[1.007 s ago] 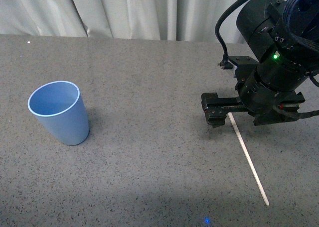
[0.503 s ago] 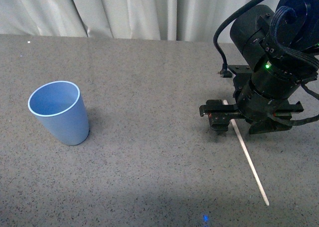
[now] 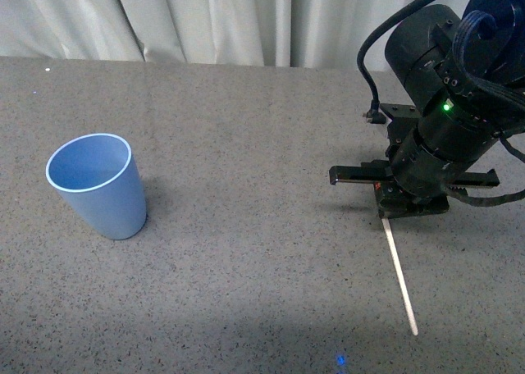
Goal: Transfer chopsticks to blue cup
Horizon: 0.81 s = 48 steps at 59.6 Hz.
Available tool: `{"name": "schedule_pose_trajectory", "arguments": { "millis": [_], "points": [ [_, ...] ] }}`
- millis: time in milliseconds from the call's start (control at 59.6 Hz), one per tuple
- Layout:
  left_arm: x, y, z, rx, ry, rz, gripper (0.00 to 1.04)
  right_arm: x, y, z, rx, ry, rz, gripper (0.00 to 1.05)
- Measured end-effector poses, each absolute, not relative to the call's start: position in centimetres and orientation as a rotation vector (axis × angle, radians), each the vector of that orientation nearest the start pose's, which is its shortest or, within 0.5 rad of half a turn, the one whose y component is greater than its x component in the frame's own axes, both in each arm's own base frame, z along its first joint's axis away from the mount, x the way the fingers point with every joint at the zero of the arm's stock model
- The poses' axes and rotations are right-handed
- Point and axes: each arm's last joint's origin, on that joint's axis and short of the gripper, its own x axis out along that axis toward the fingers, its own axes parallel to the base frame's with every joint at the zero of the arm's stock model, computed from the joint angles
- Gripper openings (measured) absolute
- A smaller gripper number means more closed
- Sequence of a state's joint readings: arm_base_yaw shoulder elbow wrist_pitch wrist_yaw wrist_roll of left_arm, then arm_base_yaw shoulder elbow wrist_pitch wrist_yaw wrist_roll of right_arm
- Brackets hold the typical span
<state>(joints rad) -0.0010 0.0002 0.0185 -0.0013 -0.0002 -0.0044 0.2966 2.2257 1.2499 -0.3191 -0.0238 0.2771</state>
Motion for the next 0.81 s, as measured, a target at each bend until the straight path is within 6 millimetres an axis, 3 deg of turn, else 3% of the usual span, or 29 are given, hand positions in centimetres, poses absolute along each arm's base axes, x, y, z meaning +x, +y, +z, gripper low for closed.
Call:
{"name": "schedule_pose_trajectory", "arguments": {
  "millis": [201,453,537,604,805],
  "points": [
    [9.7,0.0,17.0,-0.004,-0.017,-0.001,0.98,37.2,10.7,7.3,0.101,1.110,0.122,0.01],
    [9.7,0.0,17.0,-0.004,-0.017,-0.001,0.98,37.7,11.5,14.8,0.210,0.615,0.373,0.01],
    [9.7,0.0,17.0,-0.004,-0.017,-0.001,0.98,37.9,13.5,18.0,0.262,0.342,0.598,0.01],
    [9.7,0.0,17.0,-0.004,-0.017,-0.001,0.98,38.0,15.3,19.2,0.290,0.222,0.708,0.01],
    [9.7,0.0,17.0,-0.004,-0.017,-0.001,0.98,38.0,20.3,20.8,0.338,0.133,0.965,0.01]
  ]
}}
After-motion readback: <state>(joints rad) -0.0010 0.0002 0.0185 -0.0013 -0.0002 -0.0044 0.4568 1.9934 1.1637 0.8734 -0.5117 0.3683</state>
